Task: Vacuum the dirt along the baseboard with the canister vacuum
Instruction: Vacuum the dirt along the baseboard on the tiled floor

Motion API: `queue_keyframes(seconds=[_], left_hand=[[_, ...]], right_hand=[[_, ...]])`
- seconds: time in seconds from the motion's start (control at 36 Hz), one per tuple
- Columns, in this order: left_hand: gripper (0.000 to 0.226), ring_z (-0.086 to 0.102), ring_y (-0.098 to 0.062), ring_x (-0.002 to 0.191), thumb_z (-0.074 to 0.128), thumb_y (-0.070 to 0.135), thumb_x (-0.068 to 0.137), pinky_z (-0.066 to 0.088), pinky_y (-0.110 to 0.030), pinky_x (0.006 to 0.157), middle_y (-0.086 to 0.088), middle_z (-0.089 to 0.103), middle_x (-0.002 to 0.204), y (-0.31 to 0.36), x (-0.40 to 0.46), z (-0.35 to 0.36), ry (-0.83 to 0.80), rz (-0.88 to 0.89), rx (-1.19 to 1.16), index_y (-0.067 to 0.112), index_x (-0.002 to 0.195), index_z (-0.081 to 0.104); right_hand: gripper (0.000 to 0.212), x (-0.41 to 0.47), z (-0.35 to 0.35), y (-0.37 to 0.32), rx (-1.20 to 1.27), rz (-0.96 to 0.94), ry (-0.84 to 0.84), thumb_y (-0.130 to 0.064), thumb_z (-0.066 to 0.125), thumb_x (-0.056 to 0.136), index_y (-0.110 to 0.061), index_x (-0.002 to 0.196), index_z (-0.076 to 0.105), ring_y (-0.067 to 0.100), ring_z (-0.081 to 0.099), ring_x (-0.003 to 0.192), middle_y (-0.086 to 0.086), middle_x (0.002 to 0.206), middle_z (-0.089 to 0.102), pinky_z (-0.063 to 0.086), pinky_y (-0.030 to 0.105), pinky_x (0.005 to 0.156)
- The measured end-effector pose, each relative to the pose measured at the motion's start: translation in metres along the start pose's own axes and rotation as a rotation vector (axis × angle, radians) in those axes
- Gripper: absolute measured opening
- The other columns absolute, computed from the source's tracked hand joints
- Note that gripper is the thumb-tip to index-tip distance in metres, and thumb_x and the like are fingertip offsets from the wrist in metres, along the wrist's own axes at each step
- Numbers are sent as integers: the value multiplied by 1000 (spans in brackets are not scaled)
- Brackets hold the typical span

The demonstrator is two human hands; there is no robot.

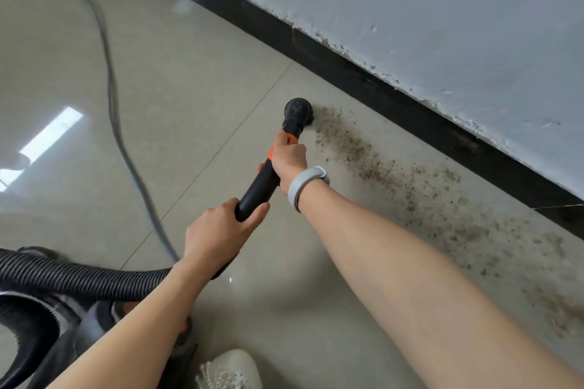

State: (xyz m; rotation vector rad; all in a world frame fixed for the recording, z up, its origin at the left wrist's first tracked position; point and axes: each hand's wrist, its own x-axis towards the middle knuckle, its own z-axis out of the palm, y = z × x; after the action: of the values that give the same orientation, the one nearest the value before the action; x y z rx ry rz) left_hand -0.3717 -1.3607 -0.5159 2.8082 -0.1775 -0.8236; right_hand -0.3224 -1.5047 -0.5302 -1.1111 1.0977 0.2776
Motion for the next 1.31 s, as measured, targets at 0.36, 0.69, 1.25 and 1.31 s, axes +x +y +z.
queue_keyframes(seconds=[0.36,0.69,1.25,1.31], left_hand=[[50,58,-35,68,54,60,85,39,-37,65,-9,59,70,-11,68,-23,482,273,281,10,88,55],[45,54,-43,105,59,31,91,14,-74,105,-22,60,106,-34,89,-13,545,290,302,0,123,52],[45,43,-40,121,52,12,95,11,-78,102,-20,52,115,-8,121,-14,496,342,273,5,138,41],[45,44,-40,118,51,11,96,10,-76,104,-20,52,116,-7,120,-6,472,329,245,6,139,40]], right_hand=[[44,29,8,-37,392,29,-115,-40,43,101,-11,133,37,27,64,84,8,93,49,55,40,88],[51,32,33,-28,419,106,-53,-46,46,98,-13,136,37,34,57,115,11,111,52,48,51,99],[44,49,13,-61,377,75,-92,-34,45,101,-15,139,32,37,54,117,17,133,47,50,55,94],[46,50,14,-57,339,66,-72,-36,46,100,-12,137,34,37,55,114,18,130,49,50,56,93]])
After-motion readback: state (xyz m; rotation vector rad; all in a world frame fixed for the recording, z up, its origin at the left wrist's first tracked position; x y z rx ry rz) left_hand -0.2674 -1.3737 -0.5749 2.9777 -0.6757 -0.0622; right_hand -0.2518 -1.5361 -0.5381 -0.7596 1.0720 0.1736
